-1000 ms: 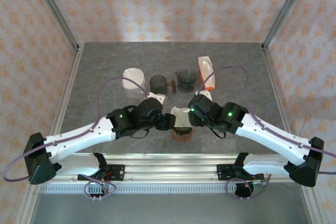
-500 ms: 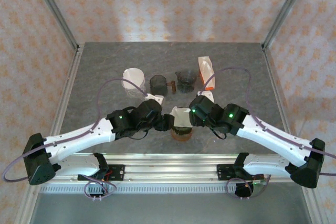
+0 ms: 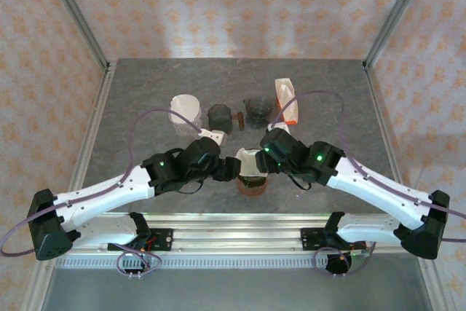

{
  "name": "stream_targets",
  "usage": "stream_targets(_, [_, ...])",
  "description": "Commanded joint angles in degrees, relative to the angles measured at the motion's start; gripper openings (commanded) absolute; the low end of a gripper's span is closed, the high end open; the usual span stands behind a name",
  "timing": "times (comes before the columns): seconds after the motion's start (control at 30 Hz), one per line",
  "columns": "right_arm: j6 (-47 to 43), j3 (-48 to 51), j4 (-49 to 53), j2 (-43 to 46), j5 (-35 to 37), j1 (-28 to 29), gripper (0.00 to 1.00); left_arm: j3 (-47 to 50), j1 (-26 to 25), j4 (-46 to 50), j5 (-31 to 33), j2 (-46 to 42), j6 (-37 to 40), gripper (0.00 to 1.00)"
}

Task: Place the coffee filter in the dripper

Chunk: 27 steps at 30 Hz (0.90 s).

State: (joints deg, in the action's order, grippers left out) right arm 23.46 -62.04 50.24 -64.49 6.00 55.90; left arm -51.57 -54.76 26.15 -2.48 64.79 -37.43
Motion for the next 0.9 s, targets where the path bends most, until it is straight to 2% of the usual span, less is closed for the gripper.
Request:
stream_targets(0.0, [-1.13, -1.94, 1.22, -0.8, 1.53, 1.55, 0.64, -0.23, 0.12, 0.13, 1.48, 0.68, 0.25, 0.72])
stream_targets(0.23, [0.09, 0.24, 2.5, -0.15, 4.78, 5.06, 0.66, 0.2, 0.92, 0.18, 1.63, -0.05, -0.49, 0.72])
stream_targets(0.37, [0.27, 0.93, 2.22, 0.37, 5.1, 5.86, 0.67, 1.7, 2.47, -2.24, -0.44, -2.05, -1.82, 0.72])
stream_targets(0.63, [0.25, 1.73, 1.71, -0.22, 4.72, 6.59, 0.68, 3.93, 4.57, -8.21, -3.62, -3.96, -3.25, 0.85])
stream_targets(0.87, [0.13, 1.32, 2.43, -0.46, 5.46, 7.2, 0.73, 3.17, 4.6, -8.35, -4.54, -1.16, -2.91, 0.85])
